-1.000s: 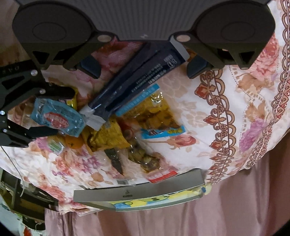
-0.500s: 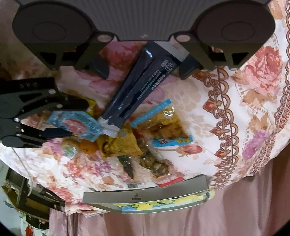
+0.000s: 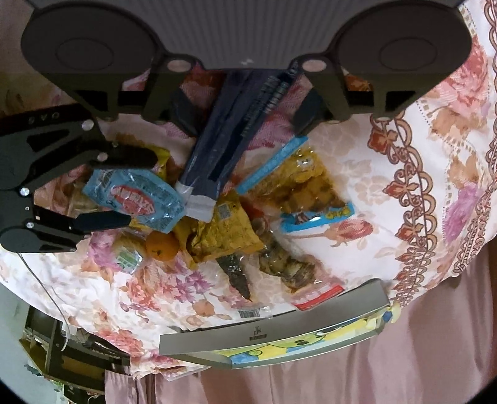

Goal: Organize snacks
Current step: 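Grasp the dark blue tube with the left tool while the right tool lifts the packet, then carry the tube with the left tool while the right tool carries the packet to the gray tray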

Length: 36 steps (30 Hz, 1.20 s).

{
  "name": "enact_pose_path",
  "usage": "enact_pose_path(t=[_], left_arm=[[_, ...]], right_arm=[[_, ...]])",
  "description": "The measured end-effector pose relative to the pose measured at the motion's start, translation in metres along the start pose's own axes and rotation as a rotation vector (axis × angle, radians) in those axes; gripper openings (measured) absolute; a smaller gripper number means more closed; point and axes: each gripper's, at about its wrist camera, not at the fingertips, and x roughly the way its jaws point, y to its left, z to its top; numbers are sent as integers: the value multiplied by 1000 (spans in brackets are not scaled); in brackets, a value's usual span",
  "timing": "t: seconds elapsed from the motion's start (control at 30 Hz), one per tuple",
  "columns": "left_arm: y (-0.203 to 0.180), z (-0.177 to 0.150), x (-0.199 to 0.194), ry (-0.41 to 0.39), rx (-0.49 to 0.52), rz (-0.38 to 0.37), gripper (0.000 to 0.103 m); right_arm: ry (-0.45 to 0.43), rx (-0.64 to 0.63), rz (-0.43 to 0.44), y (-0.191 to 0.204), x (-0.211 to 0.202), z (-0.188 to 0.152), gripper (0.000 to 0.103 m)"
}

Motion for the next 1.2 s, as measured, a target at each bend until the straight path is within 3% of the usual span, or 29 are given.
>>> enact_pose_path(t=[0.27,0.5,0.73,0.9,1.2], left_arm=[[-12,0,-8,52,-50,-1,46],[-34,-3,-20,87,-91,124,34],[-45,1,-30,92,-102,252,30],[-44,7,-39,77,-125,295,29],[-45,31,-54,5,-142,363,28]], right_arm=[[17,9,10,0,1,2,67],[28,3,12,1,-5,3,65],[-14,-124,-25,13,-17,0,65],[-62,-201,-67,17,-25,-1,65],[-169,-204,-128,7,-35,12,65]])
